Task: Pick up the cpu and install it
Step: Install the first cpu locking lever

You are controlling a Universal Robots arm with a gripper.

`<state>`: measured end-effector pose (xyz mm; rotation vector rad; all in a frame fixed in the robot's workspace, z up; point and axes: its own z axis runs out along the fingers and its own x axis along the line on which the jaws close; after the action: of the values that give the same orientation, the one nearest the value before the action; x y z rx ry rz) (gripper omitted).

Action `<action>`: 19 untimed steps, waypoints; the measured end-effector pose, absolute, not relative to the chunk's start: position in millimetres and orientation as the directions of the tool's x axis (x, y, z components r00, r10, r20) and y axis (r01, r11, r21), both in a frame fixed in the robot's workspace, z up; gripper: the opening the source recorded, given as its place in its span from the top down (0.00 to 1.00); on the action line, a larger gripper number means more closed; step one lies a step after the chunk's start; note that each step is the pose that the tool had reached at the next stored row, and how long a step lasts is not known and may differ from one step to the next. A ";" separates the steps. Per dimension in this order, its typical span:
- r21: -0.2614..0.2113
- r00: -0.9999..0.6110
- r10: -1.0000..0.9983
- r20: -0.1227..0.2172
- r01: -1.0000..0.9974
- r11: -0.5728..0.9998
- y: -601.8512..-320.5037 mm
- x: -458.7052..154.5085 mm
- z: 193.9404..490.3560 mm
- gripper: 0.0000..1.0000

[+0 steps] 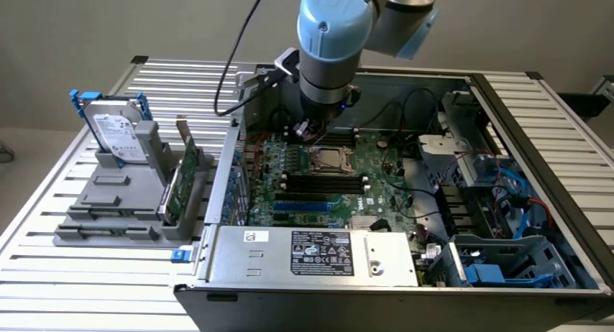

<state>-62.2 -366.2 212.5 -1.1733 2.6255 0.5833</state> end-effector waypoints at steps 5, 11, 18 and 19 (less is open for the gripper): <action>0.277 -0.666 -0.667 -0.335 -0.746 0.606 -367.3 -63.1 213.5 0.89; 0.278 -0.666 -0.666 -0.336 -0.746 0.606 -373.4 -58.7 213.2 0.89; 0.278 -0.666 -0.665 -0.337 -0.746 0.605 -375.1 -53.5 212.9 0.89; 0.278 -0.666 -0.665 -0.337 -0.746 0.606 -375.2 -53.5 212.8 0.89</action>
<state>-53.5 -375.2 212.8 -1.1710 2.6322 0.5936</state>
